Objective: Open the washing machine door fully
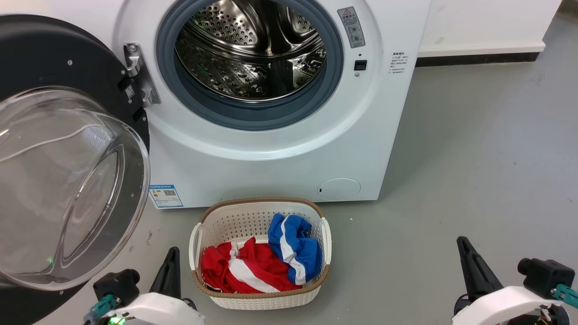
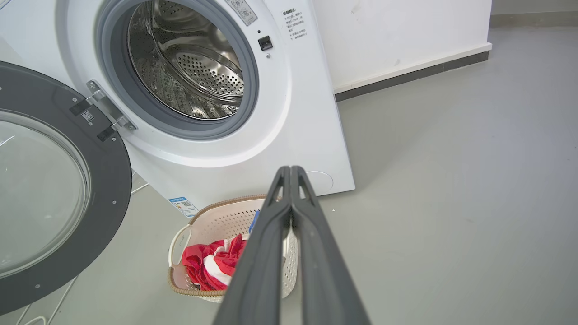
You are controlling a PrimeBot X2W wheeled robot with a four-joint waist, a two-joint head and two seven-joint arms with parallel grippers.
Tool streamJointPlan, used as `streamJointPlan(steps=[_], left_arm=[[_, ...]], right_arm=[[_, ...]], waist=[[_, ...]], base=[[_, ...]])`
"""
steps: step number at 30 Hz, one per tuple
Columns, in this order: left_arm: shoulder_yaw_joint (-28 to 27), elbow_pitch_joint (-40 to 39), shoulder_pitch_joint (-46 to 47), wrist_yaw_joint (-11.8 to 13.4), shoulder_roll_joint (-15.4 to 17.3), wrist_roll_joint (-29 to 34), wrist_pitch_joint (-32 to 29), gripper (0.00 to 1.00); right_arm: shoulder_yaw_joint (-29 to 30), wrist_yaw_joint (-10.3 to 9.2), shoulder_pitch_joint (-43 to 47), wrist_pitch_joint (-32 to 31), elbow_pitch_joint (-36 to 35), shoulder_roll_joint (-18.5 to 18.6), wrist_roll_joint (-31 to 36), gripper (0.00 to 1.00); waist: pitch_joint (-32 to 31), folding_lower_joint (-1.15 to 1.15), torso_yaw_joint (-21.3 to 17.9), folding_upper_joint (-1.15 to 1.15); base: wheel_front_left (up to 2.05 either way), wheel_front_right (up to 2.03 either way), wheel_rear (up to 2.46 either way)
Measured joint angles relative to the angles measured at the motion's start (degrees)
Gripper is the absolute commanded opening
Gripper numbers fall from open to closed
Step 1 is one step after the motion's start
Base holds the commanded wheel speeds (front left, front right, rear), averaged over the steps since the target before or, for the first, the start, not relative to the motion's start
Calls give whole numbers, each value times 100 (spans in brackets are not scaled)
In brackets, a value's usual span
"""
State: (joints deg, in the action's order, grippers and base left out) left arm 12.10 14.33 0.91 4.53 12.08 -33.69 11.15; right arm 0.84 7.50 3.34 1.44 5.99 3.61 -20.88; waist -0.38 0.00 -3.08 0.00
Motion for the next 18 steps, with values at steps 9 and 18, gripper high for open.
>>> streamJointPlan(steps=[9,18], left_arm=[[-237,1,52,-146,-129,-738,-218,0],[-456,0,89,-285,-214,-1405,-424,0]], right_arm=[[67,-1,-114,-99,110,-7,-913,0],[134,-1,-219,-183,191,-13,-1712,0]], waist=[[4,0,25,0],[9,0,49,0]], base=[[0,0,0],[0,0,0]])
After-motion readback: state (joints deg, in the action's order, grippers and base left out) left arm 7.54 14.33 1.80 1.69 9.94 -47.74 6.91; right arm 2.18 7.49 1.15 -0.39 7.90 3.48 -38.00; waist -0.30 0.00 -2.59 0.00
